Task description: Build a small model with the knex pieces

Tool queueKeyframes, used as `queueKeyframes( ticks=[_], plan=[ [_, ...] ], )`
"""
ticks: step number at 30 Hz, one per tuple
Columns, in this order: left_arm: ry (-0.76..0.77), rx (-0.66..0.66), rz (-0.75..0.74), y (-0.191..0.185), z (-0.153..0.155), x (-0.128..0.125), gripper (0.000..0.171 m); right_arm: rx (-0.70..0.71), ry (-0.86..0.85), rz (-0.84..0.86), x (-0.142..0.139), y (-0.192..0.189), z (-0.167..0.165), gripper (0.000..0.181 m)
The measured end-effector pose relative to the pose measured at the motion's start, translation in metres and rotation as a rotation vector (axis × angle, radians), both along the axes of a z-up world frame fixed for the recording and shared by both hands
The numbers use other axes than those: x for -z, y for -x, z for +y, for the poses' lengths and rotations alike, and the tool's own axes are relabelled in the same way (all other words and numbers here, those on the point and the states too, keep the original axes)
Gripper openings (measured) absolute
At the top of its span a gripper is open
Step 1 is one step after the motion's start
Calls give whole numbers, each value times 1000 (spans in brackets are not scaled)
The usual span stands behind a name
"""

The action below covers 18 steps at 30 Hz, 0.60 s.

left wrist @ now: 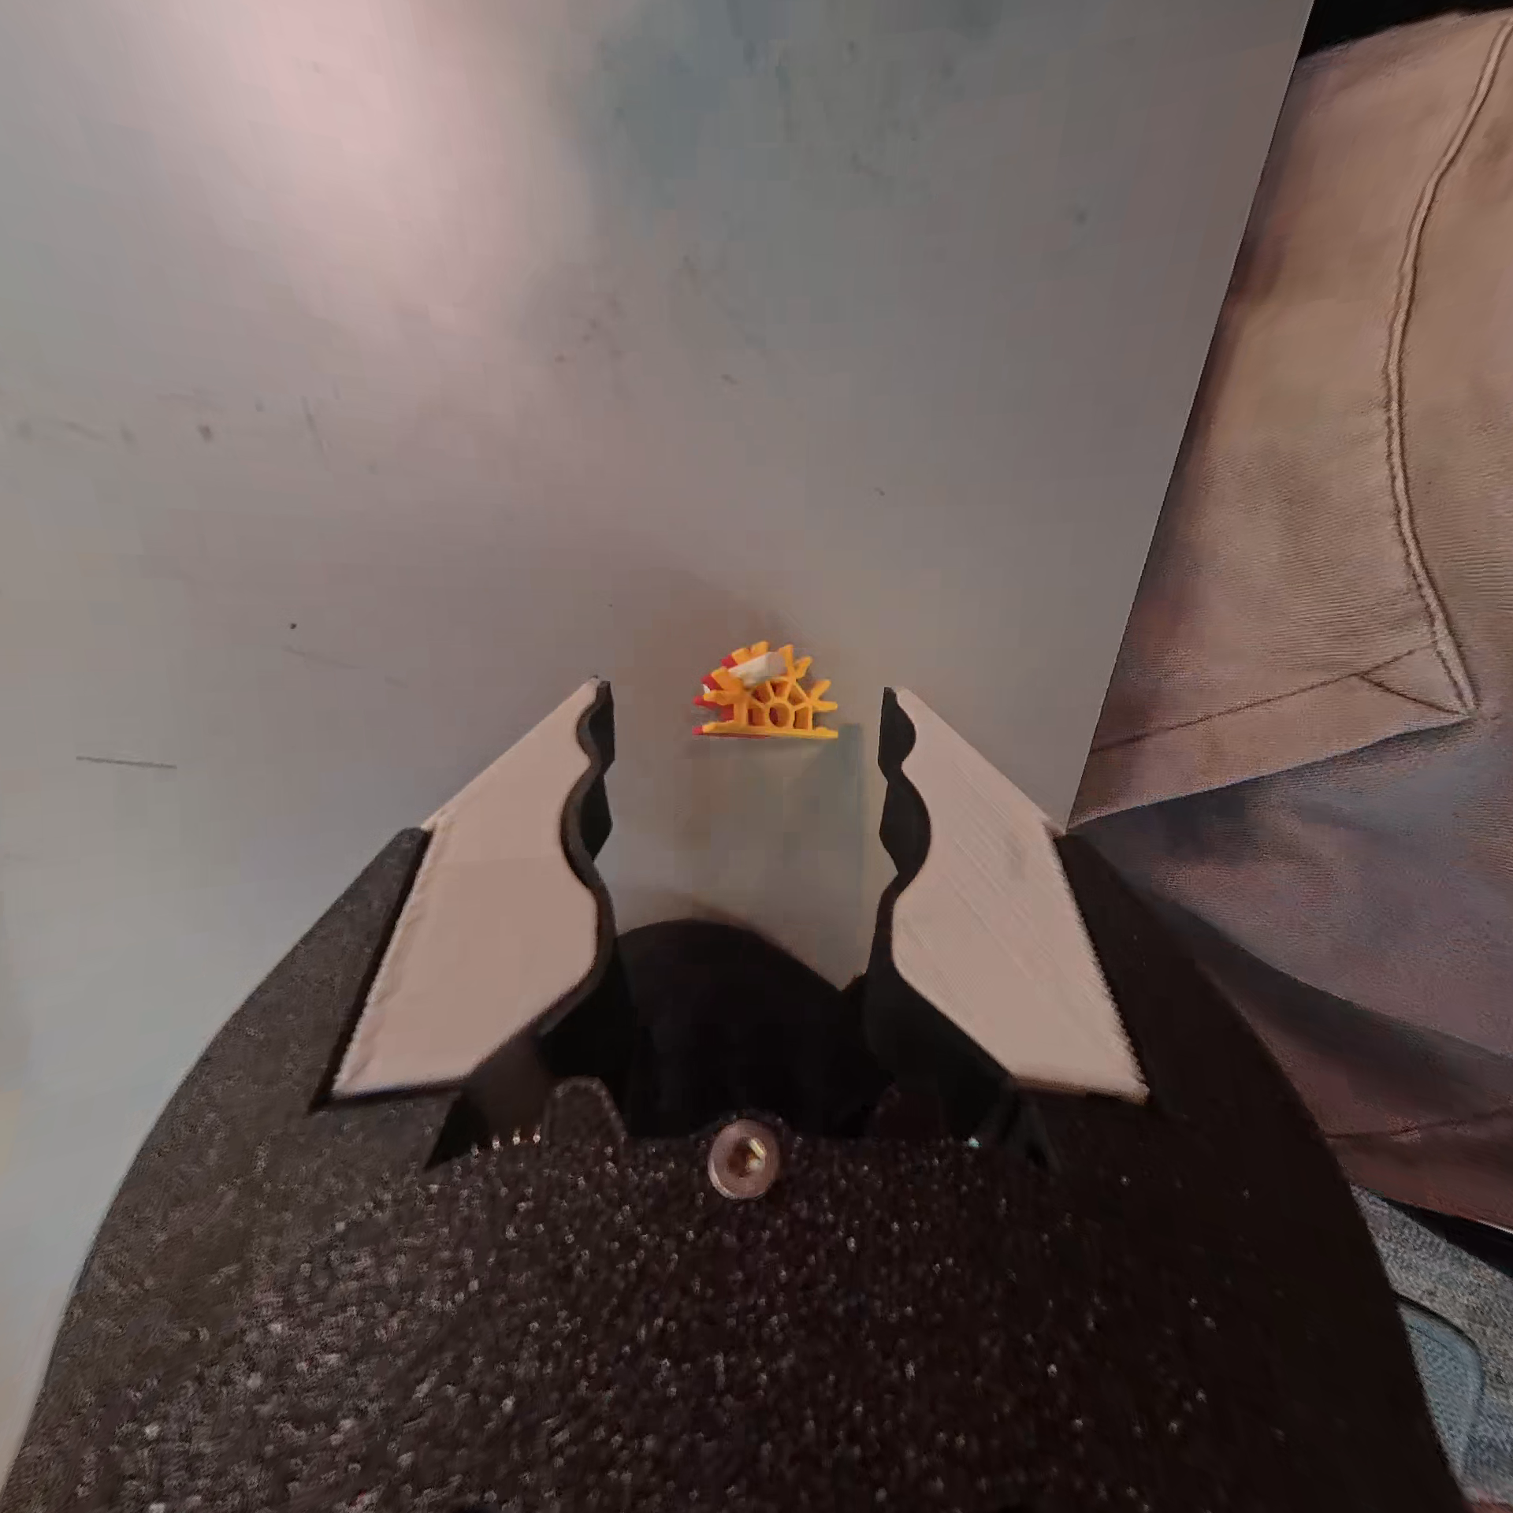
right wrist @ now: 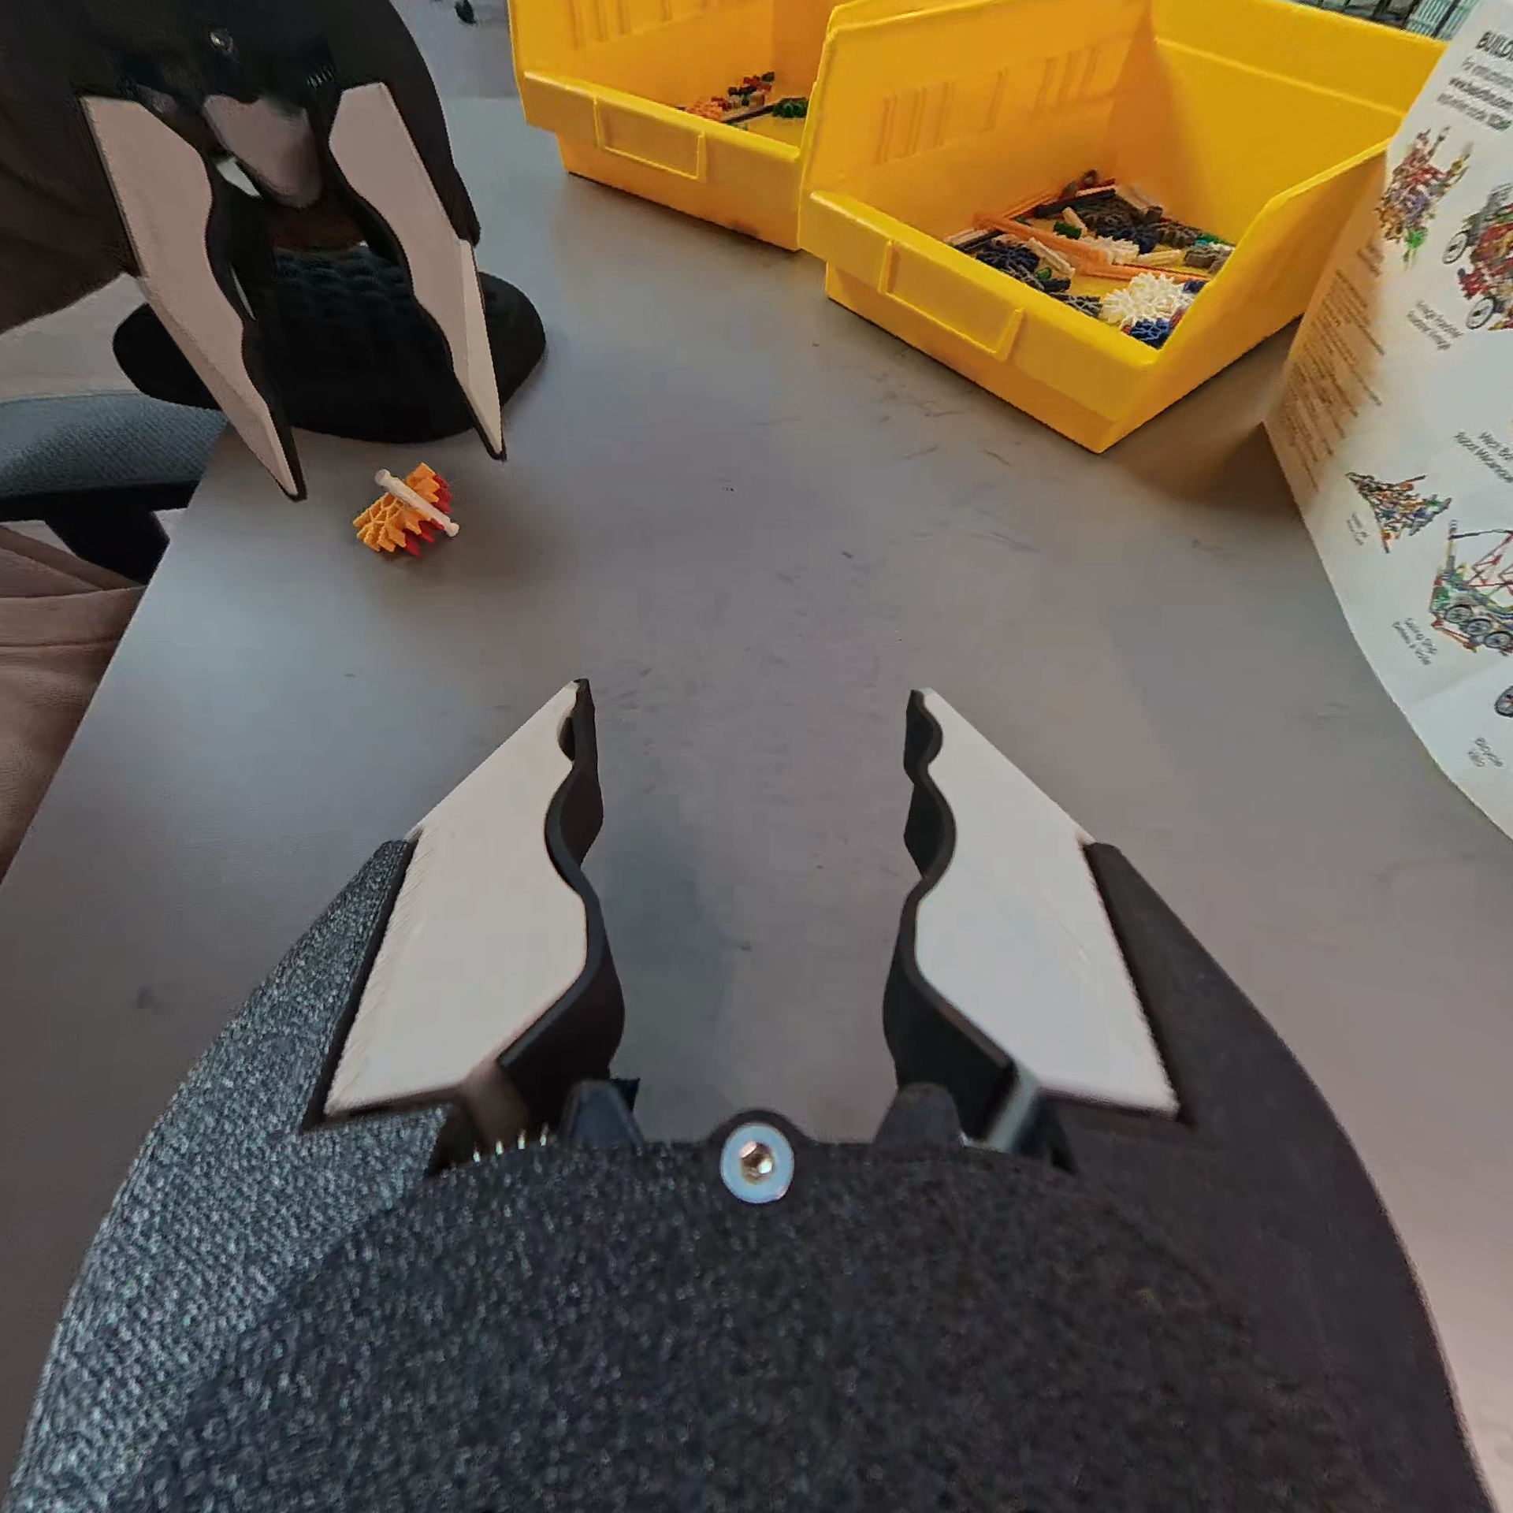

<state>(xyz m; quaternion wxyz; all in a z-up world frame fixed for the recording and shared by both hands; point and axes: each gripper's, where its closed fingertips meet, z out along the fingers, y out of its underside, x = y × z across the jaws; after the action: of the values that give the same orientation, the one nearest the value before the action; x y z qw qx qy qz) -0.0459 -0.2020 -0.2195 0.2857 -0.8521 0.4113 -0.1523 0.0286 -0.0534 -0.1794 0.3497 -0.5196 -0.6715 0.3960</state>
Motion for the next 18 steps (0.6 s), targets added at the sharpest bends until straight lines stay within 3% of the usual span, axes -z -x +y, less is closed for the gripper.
queueKeyframes(
  ticks=[3, 6, 10, 14, 18],
  plan=[
    [-12, 38, 41, -5, 4, 16, 40, -27, -2, 9, -1, 5, -15, 72],
    [-121, 48, 61, -1, 25, 11, 40, -103, 82, 48, -12, 14, -45, 69],
    [-446, 58, 68, -10, 70, -27, 40, -158, 190, 77, -24, 32, -72, 64],
    [-761, 156, 144, -26, 104, -62, 40, -79, 175, 145, -36, 51, -61, 52],
    [-789, 195, 144, -40, 130, -64, 40, 78, -111, 262, -55, 51, -27, 28]
  ],
)
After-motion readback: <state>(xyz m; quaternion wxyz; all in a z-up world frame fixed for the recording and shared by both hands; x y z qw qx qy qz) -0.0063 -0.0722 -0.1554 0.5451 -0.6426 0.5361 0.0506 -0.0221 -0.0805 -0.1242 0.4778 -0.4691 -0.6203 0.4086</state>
